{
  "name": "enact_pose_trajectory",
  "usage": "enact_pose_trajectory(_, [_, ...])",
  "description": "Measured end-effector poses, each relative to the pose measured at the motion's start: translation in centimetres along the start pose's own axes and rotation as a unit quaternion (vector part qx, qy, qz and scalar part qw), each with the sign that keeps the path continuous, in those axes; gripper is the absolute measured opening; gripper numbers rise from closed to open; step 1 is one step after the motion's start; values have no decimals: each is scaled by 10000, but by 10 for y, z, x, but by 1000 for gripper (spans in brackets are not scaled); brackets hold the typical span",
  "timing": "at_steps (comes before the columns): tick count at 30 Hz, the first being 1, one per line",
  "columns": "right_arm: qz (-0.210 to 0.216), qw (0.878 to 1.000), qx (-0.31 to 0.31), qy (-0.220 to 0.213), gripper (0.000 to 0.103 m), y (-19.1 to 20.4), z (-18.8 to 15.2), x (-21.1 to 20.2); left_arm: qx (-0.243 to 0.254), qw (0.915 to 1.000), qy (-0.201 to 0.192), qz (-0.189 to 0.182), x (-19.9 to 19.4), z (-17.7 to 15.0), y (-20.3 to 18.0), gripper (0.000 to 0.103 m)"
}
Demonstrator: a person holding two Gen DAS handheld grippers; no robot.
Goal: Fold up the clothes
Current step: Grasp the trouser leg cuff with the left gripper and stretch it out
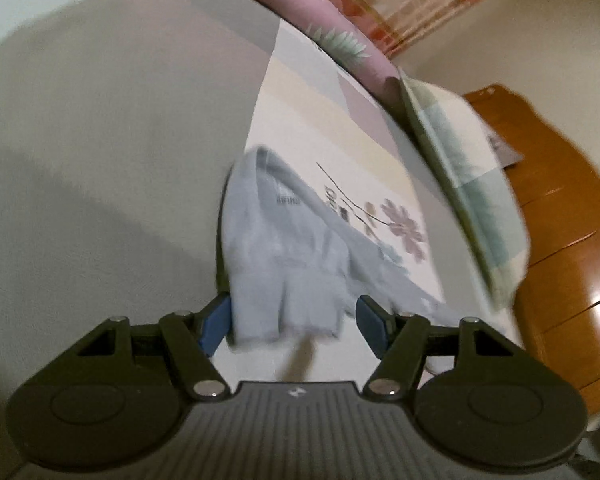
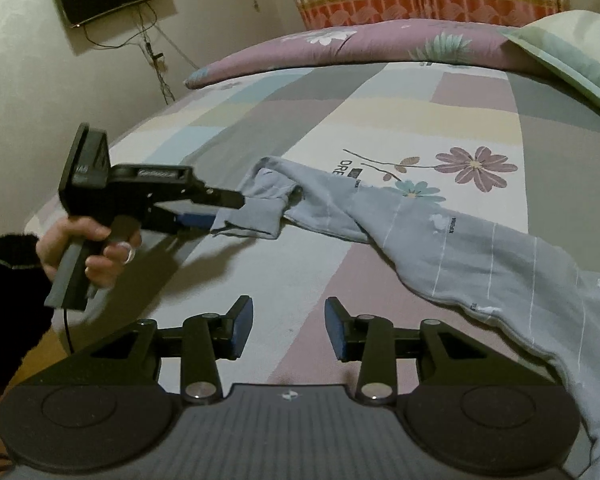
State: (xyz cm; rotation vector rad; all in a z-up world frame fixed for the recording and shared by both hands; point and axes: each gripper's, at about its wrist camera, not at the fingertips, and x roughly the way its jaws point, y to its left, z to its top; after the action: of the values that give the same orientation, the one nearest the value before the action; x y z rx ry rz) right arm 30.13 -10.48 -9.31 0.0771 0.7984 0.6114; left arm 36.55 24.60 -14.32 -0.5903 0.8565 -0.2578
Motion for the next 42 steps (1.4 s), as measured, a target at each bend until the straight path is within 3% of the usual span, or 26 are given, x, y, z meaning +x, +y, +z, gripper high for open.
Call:
enact_pose_trajectory(7, [-5, 9999, 112, 23, 47, -2, -8, -5, -338, 9994, -28, -33, 3, -7, 5, 63])
enact_pose_trajectory(8, [-25, 9999, 153, 22, 47, -2, -9, -6, -387, 9992, -32, -37, 4, -8, 6, 58])
enact_pose_trajectory(10, [-57, 9998, 179, -9, 47, -3, -9, -9, -483, 9988, -40, -47, 5, -10, 7, 16])
enact_pose_trajectory(12, [-133, 9998, 129, -30, 47, -3, -9, -12, -558, 9984, -40, -53, 5, -11, 9, 8])
enact_pose_trajectory(16, [-286, 9996, 27, -73, 47, -4, -8, -18, -147, 9994, -28, 301, -6, 10, 5, 8])
enact_pose_trajectory(19, [-383, 9992, -37, -109, 47, -5, -7, -22, 375, 9961, -138, 783, -17, 35, 0, 7])
enact_pose_trajectory(25, [-488, 9986, -71, -165, 47, -8, -3, -24, 1415, 9718, -291, 1863, -28, 84, -8, 7])
enact_pose_trajectory(29, [-546, 9983, -74, -169, 47, -12, -2, -24, 1847, 9547, -278, 2317, -27, 109, -9, 7])
enact_pose_trajectory(37, [-739, 9971, -37, -193, 47, -22, -2, -29, 2546, 9231, -214, 2873, 6, 139, -26, 7])
enact_pose_trajectory(40, [-830, 9964, 11, -187, 47, -27, -2, -30, 2671, 9173, -274, 2939, 24, 153, -37, 8])
enact_pose_trajectory(41, [-862, 9961, 32, -182, 47, -29, -2, -31, 2709, 9158, -301, 2949, 29, 157, -40, 9])
enact_pose_trajectory(42, [-887, 9959, 48, -169, 47, -30, -3, -31, 2747, 9143, -328, 2959, 35, 161, -44, 18])
